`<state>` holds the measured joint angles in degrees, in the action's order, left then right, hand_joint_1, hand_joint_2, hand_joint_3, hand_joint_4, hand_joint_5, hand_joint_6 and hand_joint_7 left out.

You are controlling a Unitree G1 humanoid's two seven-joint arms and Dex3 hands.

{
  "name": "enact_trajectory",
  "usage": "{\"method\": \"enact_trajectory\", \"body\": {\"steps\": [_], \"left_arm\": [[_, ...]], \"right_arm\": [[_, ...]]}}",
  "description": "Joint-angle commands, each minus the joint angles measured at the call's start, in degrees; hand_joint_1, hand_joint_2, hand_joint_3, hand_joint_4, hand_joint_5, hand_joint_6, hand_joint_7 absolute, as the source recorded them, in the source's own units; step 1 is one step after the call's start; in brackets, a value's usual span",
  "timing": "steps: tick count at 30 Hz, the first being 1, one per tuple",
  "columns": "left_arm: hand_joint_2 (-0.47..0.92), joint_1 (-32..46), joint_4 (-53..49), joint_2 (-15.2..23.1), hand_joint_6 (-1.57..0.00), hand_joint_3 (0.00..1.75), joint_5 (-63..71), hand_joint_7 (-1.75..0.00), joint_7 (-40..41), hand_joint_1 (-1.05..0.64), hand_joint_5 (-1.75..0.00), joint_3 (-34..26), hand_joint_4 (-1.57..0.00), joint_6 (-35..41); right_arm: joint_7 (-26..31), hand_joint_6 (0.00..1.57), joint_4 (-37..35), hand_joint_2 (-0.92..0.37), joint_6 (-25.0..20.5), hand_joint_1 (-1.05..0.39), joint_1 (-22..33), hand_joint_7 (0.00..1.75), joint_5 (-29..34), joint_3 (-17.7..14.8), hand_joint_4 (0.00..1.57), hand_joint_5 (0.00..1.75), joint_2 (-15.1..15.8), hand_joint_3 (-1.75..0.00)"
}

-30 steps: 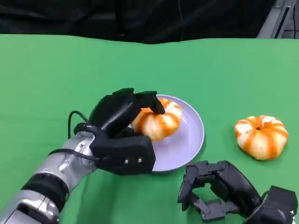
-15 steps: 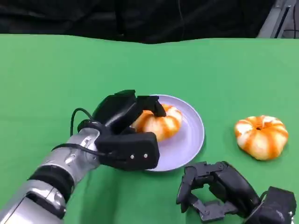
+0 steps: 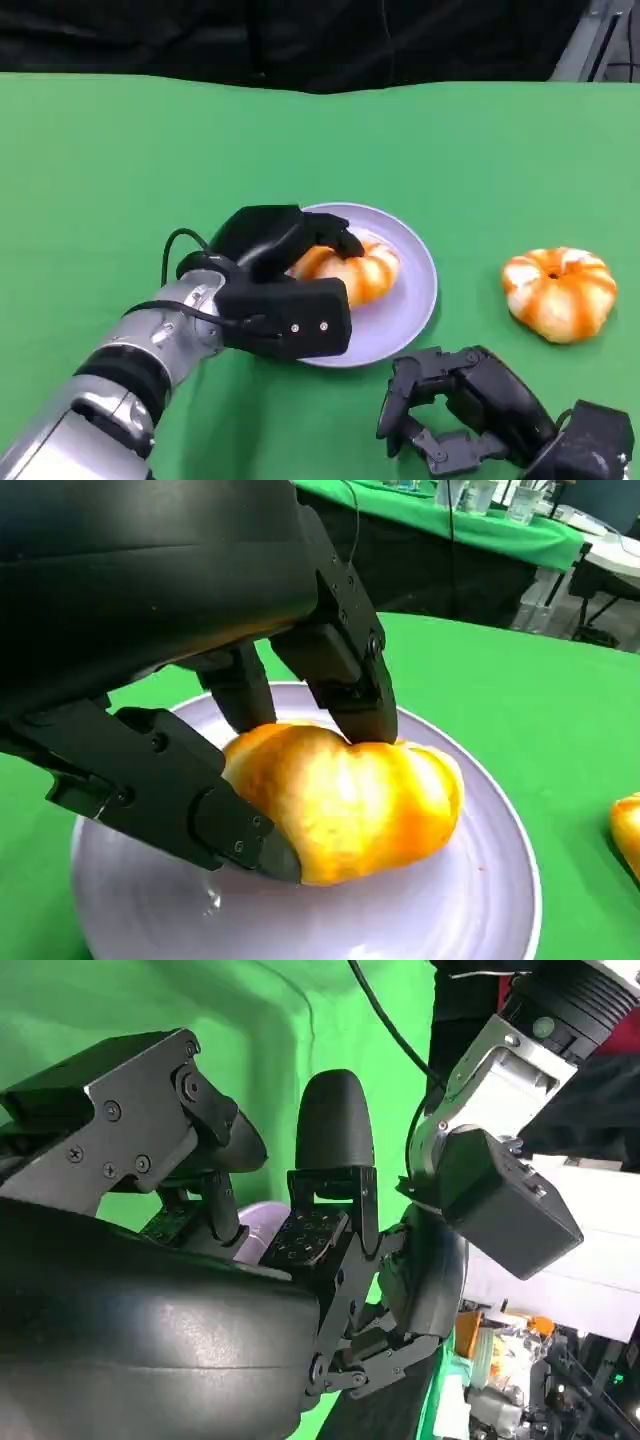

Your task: Grasp the bread from the table and place it into the plate.

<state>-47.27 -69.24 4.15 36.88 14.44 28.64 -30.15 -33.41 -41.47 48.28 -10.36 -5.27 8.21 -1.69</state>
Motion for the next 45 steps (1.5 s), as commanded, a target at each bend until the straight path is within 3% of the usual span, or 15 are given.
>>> {"method": "enact_trajectory", "body": {"steps": [1,6,25,27,28,31,45], "left_arm": [[0.86,-1.0,-0.8,0.3,-0.92,0.00,-0.5,-0.01,-0.9,-0.35,-0.27,-0.2,-0.87,-0.3],[0.91,-1.3,-1.1,0.1,-0.72,0.01,-0.2,0.00,-1.0,-0.54,-0.07,0.2,-0.78,0.1],[0.91,-1.4,-1.0,0.1,-0.71,0.00,0.2,0.00,-0.5,-0.55,-0.01,0.6,-0.81,0.7],[0.92,-1.7,-0.3,0.4,-0.56,0.16,0.4,0.00,-1.4,-0.69,-0.01,0.8,-0.62,2.6],[0.92,-1.8,0.2,0.6,-0.46,0.49,0.4,-0.01,-2.4,-0.81,-0.01,0.8,-0.50,3.7],[0.92,-1.8,1.2,0.9,-0.39,0.74,-0.1,-0.01,-4.1,-0.91,-0.01,0.5,-0.43,5.0],[0.92,-1.2,3.3,1.9,-0.38,0.82,-0.6,0.00,-5.7,-0.95,0.00,0.1,-0.41,6.1]], "right_arm": [[0.2,0.95,0.6,-0.52,-0.1,0.12,0.6,1.08,-0.2,-0.1,0.99,1.33,0.4,-1.18],[-0.2,0.95,0.6,-0.52,-0.6,0.12,0.7,1.09,-1.0,-0.2,0.99,1.34,0.1,-1.18],[0.0,0.94,0.3,-0.52,-0.2,0.12,0.5,1.10,-0.6,-0.2,0.98,1.35,0.1,-1.19],[0.0,0.95,-0.2,-0.51,0.2,0.10,0.2,1.10,-0.3,-0.2,0.99,1.34,0.2,-1.18],[0.0,0.94,-0.3,-0.51,0.2,0.09,0.2,1.10,-0.3,-0.2,0.98,1.33,0.3,-1.18],[-0.1,0.95,-0.5,-0.51,0.3,0.08,0.2,1.09,-0.3,-0.3,0.99,1.33,0.4,-1.18],[-0.2,0.96,-1.1,-0.52,0.7,0.08,-0.1,1.06,-0.3,-0.3,0.99,1.32,0.2,-1.16]]}}
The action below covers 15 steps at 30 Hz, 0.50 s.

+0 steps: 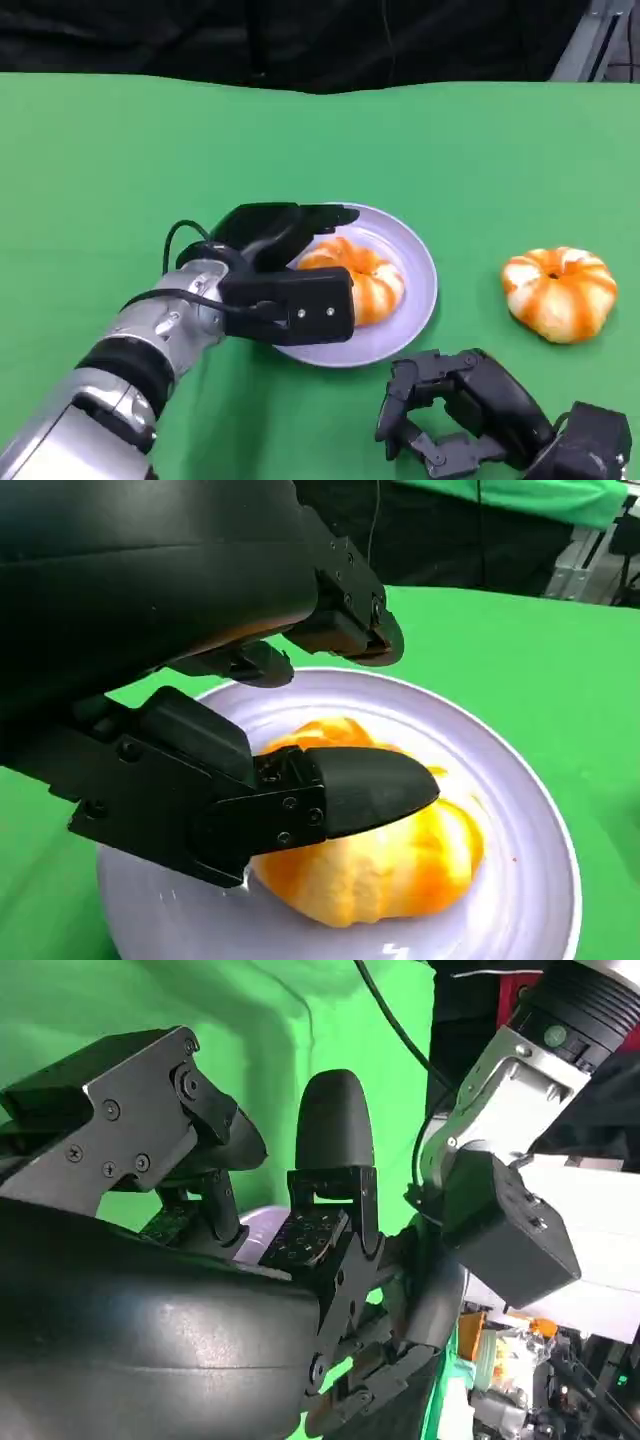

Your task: Grasp the bread from the table and place it into the plate.

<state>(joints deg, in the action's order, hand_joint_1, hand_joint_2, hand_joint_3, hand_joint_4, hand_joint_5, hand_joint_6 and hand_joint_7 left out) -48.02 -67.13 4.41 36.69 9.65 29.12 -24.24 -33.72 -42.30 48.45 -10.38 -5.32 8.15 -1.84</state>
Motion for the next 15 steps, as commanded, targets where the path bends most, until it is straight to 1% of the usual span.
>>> {"method": "enact_trajectory", "body": {"steps": [1,4,7,14,15], "left_arm": [[0.92,-0.4,1.4,1.7,-0.38,0.82,-0.6,0.00,-0.9,-0.95,0.00,-0.6,-0.41,0.2],[0.92,-0.2,1.8,1.9,-0.38,0.82,-0.8,0.00,-1.0,-0.96,0.00,-0.7,-0.40,0.2],[0.92,1.3,4.1,3.5,-0.40,0.83,-2.5,-0.01,1.4,-0.96,-0.02,-2.8,-0.44,-1.7],[0.92,3.0,6.4,4.7,-0.42,0.84,-4.1,-0.01,1.9,-0.95,-0.03,-4.8,-0.48,-3.2],[0.92,5.1,7.7,5.1,-0.43,0.82,-7.7,-0.02,1.0,-0.92,-0.03,-7.8,-0.49,-5.7]], "right_arm": [[0.2,0.96,-0.3,-0.52,0.6,0.08,-0.1,1.06,-0.2,-0.3,0.99,1.32,0.4,-1.16],[0.2,0.96,-0.3,-0.52,0.5,0.07,-0.1,1.06,-0.2,-0.3,0.99,1.32,0.4,-1.16],[-0.4,0.95,-0.2,-0.53,0.3,0.08,0.0,1.06,-0.9,-0.3,0.99,1.32,0.4,-1.16],[-0.7,0.95,0.2,-0.54,-0.1,0.09,0.3,1.06,-1.1,-0.4,0.98,1.33,0.2,-1.15],[-0.7,0.95,-0.1,-0.54,0.1,0.09,0.1,1.06,-1.0,-0.5,0.98,1.33,0.3,-1.15]]}}
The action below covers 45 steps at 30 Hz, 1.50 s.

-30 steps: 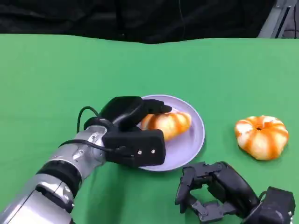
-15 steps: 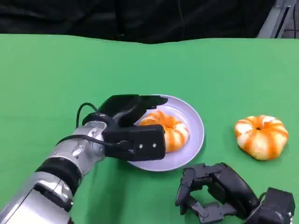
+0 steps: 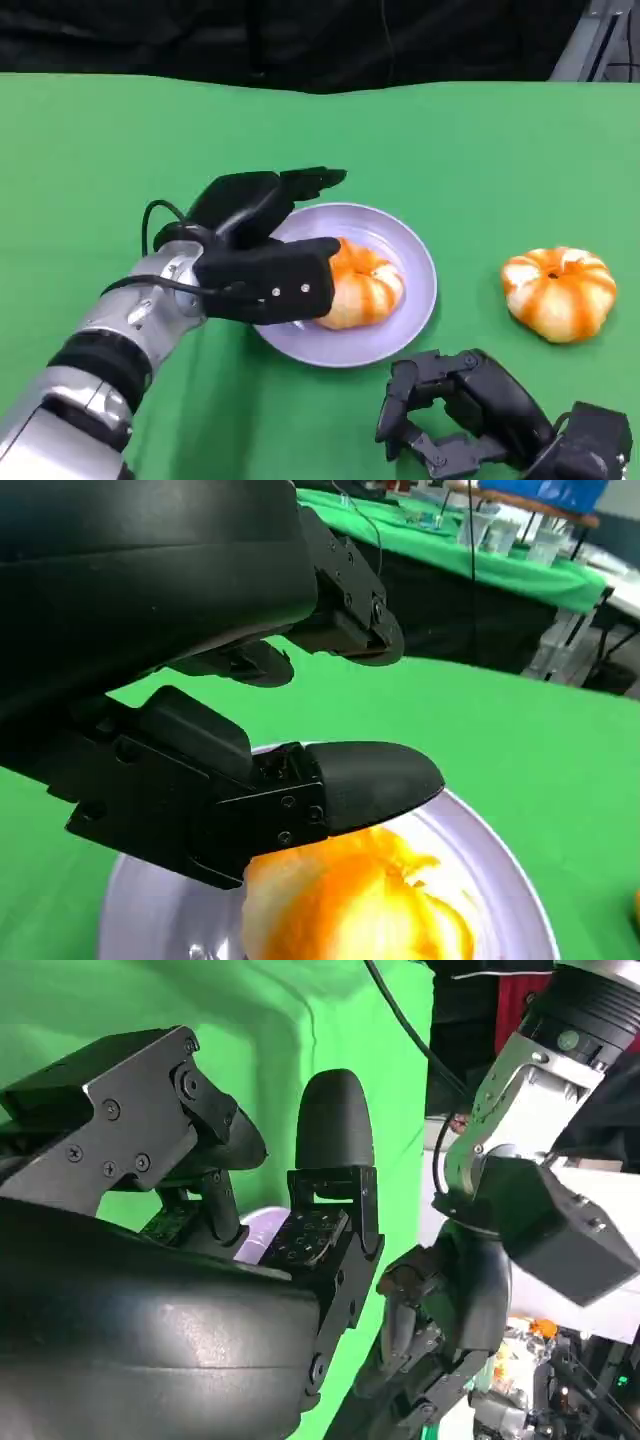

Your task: Grasp the bread from the table and place it into the plate.

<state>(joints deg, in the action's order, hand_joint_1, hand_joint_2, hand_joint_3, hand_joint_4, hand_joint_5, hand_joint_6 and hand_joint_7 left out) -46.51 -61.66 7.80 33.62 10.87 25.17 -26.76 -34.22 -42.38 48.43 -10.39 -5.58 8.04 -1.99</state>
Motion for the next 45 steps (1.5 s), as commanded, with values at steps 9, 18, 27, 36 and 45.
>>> {"method": "enact_trajectory", "body": {"steps": [9,18,27,36,45], "left_arm": [[0.92,12.6,11.4,2.0,-0.56,0.41,-16.2,-0.02,-2.8,-0.66,-0.04,-13.4,-0.69,-8.3],[0.92,16.7,16.4,1.0,-0.58,0.34,-24.0,-0.01,-9.6,-0.61,-0.03,-17.8,-0.73,-9.0],[0.92,25.3,25.5,0.2,-0.60,0.34,-30.7,-0.01,-15.3,-0.63,-0.05,-21.4,-0.82,-11.4],[0.92,33.1,30.1,-1.4,-0.64,0.34,-36.4,-0.02,-18.5,-0.60,-0.06,-23.4,-0.92,-16.2],[0.92,36.1,27.9,-3.4,-0.69,0.27,-39.5,-0.02,-21.1,-0.55,-0.05,-26.0,-1.00,-19.7]], "right_arm": [[-1.0,0.96,-0.1,-0.53,-0.8,0.11,0.1,1.06,-1.3,-0.9,0.99,1.33,0.8,-1.16],[-1.2,0.96,-0.8,-0.53,-0.6,0.11,-0.1,1.07,-1.1,-1.1,0.99,1.32,0.9,-1.16],[-1.5,0.96,-1.3,-0.54,0.0,0.12,-0.3,1.04,-1.1,-1.3,0.99,1.29,1.0,-1.15],[-1.4,0.97,-1.6,-0.54,0.2,0.09,-0.3,1.03,-0.7,-1.4,0.99,1.28,1.3,-1.14],[-1.7,0.97,-1.5,-0.55,-0.3,0.08,-0.3,1.03,-1.1,-1.4,0.99,1.29,1.4,-1.12]]}}
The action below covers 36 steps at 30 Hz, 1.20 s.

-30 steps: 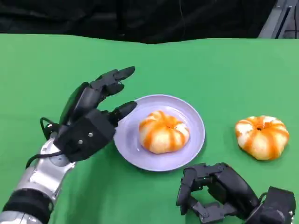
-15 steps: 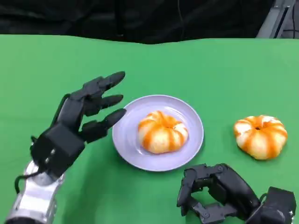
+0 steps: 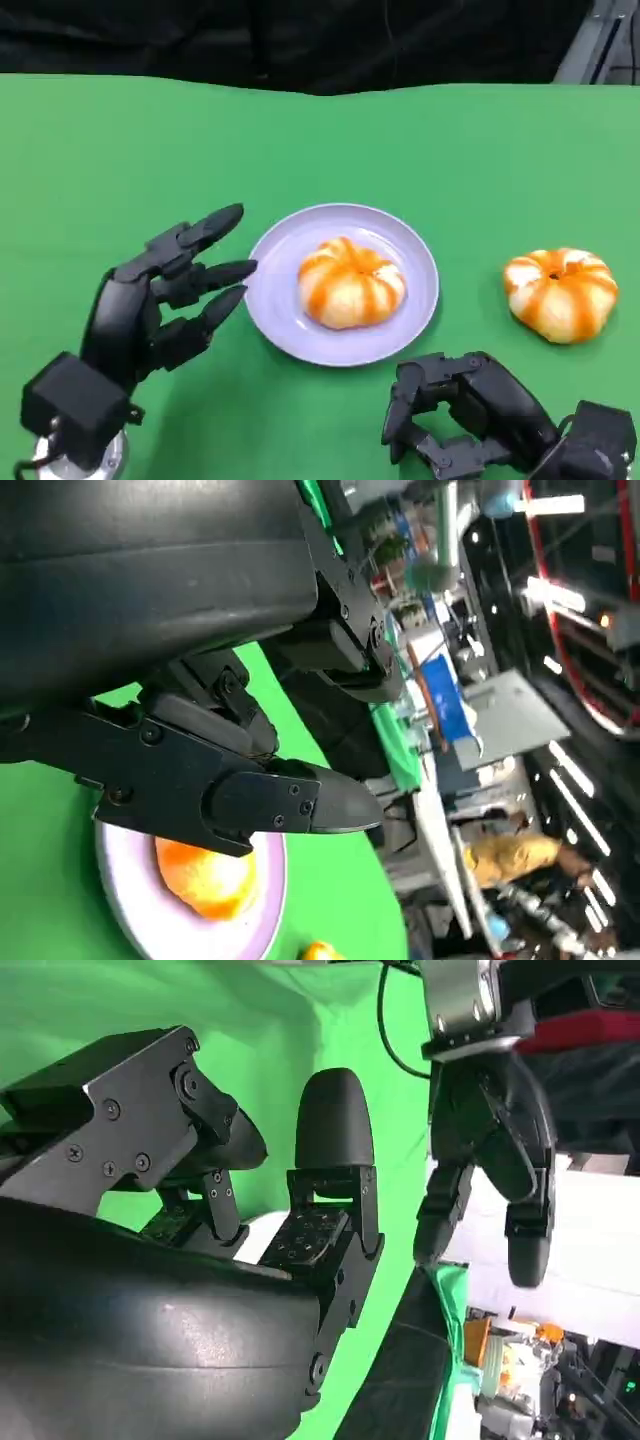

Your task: Grasp the bread from the table and place it into the plate.

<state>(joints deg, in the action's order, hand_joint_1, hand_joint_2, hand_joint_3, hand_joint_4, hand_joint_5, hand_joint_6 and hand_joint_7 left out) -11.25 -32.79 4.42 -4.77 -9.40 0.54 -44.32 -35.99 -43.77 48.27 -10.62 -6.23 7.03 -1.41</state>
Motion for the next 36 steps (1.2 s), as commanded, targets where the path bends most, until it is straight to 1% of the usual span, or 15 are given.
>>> {"method": "enact_trajectory", "body": {"steps": [1,10,16,22,26,36], "left_arm": [[0.92,1.0,-1.2,-0.1,-0.69,0.26,-1.0,-0.02,-0.8,-0.55,-0.05,-1.6,-1.00,-2.4],[0.92,3.4,-2.7,-0.1,-0.70,0.27,-1.6,-0.01,-2.5,-0.57,-0.05,-3.1,-1.01,-4.9],[0.92,5.5,-3.3,-0.1,-0.72,0.28,-1.3,-0.02,-3.2,-0.62,-0.06,-3.0,-1.06,-6.0],[0.92,7.5,-4.6,-0.5,-0.73,0.26,-1.5,-0.01,-4.9,-0.61,-0.04,-2.8,-1.04,-7.7],[0.92,7.9,-6.8,-0.9,-0.74,0.22,-1.1,-0.01,-5.6,-0.67,-0.02,-2.6,-1.02,-9.3],[0.92,8.4,-11.0,-0.9,-0.75,0.21,1.6,-0.01,-5.2,-0.68,-0.01,-2.4,-1.02,-13.0]], "right_arm": [[0.1,0.97,-0.2,-0.55,0.0,0.08,-0.1,1.04,-0.4,-0.4,0.99,1.29,0.7,-1.12],[0.9,0.96,0.8,-0.57,0.0,0.10,0.3,1.06,-0.2,-0.2,0.98,1.30,0.7,-1.09],[1.2,0.95,1.3,-0.57,-0.3,0.10,0.5,1.08,-0.3,-0.3,0.97,1.31,0.7,-1.09],[1.4,0.94,1.6,-0.56,-0.3,0.09,0.8,1.09,-0.2,-0.2,0.96,1.32,0.7,-1.10],[1.0,0.94,1.9,-0.56,-0.9,0.08,0.9,1.10,-0.7,-0.2,0.96,1.33,0.5,-1.11],[1.5,0.94,3.4,-0.54,-1.5,0.10,1.4,1.11,-0.3,-0.1,0.97,1.34,0.8,-1.14]]}}
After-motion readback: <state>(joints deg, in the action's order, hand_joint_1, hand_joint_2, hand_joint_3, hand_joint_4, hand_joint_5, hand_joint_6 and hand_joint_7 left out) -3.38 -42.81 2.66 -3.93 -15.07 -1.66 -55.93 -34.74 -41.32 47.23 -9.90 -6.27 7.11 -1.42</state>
